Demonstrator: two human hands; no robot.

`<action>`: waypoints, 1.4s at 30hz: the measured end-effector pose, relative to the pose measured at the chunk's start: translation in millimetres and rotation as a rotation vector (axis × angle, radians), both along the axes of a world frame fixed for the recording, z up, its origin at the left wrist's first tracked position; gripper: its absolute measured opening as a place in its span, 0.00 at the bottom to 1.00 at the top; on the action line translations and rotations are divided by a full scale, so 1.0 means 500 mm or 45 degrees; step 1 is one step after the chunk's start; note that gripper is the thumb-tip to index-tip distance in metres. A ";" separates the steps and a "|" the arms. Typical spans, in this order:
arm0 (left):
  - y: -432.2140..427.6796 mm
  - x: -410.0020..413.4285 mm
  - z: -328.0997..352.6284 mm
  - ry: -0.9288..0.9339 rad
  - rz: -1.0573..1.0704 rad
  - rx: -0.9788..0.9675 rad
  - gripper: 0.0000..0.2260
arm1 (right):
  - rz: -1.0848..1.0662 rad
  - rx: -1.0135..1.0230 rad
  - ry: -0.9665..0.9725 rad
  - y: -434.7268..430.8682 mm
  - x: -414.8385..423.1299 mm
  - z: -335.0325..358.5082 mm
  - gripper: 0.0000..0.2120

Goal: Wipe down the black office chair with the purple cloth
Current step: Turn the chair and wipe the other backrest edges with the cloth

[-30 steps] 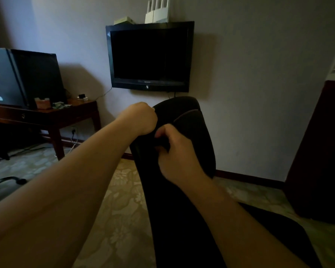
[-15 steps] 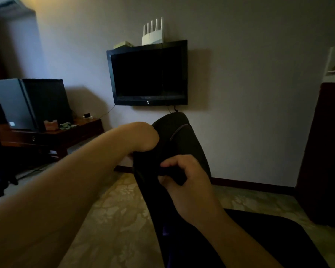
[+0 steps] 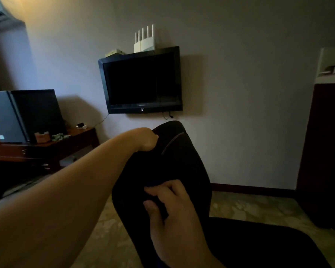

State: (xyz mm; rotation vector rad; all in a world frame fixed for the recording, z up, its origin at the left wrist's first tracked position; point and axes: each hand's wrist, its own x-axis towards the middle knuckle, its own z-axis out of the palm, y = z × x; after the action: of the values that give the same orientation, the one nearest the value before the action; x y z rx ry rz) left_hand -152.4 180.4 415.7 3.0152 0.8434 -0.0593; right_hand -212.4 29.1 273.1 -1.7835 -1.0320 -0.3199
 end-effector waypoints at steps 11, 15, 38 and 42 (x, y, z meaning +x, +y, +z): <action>-0.020 -0.026 -0.017 0.224 -0.061 0.211 0.17 | -0.032 -0.284 0.258 0.083 0.201 0.092 0.08; -0.042 -0.033 -0.013 0.378 -0.054 0.257 0.20 | -0.195 -0.428 0.264 0.131 0.265 0.133 0.10; 0.002 0.058 -0.008 0.135 0.068 0.194 0.21 | 0.204 -0.223 0.197 -0.057 0.067 0.088 0.07; -0.003 0.055 0.001 0.187 -0.001 0.211 0.12 | 0.287 -0.194 0.382 0.011 0.124 0.127 0.09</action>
State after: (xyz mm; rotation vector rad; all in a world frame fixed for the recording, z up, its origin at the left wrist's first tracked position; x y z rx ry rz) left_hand -124.8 179.1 416.0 3.1984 0.9007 -0.2247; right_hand -150.3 34.8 336.4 -1.7614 -1.0479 0.1657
